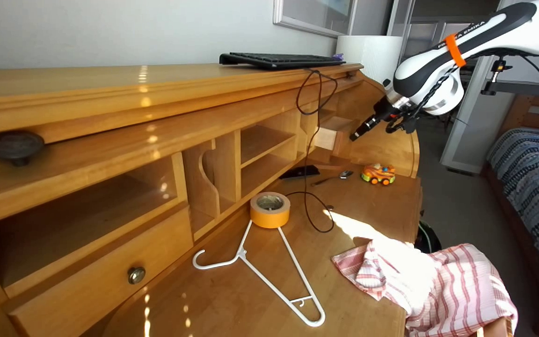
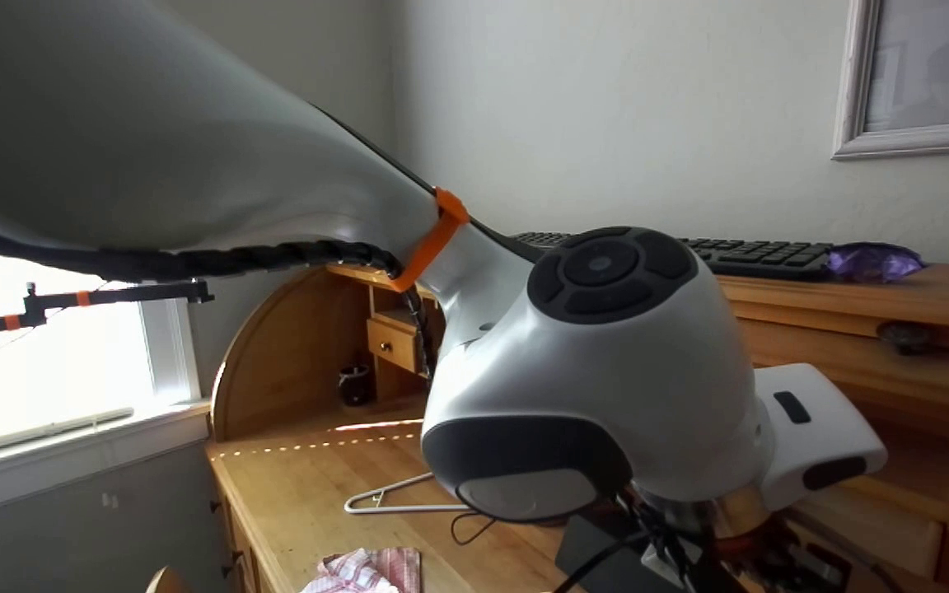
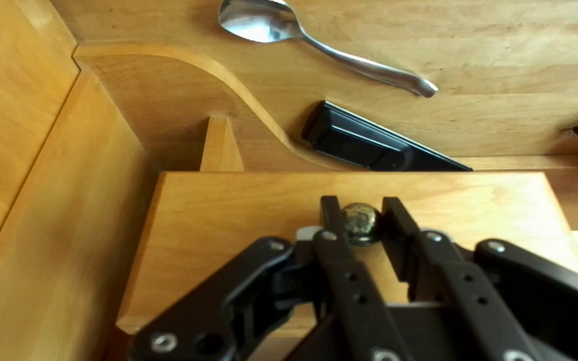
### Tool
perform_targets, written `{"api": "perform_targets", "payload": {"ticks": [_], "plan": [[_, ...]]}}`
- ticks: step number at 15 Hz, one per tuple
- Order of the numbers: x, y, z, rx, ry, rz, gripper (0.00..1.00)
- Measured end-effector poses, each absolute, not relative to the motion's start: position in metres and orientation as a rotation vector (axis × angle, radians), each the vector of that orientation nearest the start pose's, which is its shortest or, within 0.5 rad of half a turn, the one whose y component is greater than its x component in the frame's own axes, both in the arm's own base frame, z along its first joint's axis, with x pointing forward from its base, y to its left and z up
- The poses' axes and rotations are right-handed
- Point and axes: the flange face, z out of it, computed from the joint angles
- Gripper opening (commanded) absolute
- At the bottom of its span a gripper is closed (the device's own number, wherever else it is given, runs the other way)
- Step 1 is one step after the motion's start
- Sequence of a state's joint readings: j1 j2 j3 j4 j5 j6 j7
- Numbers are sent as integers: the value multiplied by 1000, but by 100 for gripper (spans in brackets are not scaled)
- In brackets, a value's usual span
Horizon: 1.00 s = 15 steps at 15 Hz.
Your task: Open the drawer on the right
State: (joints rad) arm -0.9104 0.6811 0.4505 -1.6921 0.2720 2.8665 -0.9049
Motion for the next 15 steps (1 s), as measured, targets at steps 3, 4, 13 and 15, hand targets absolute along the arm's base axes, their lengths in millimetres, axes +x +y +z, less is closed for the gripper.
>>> {"api": "perform_targets", "payload": {"ticks": [3,4,13,15], "plan": [[606,-379,288,-3011,-71,-1007,6],[604,-379,287,-3012,-80,-1005,6],[597,-382,283,-3037,-150,-1021,73],[596,-380,281,-3046,-150,-1034,88]]}}
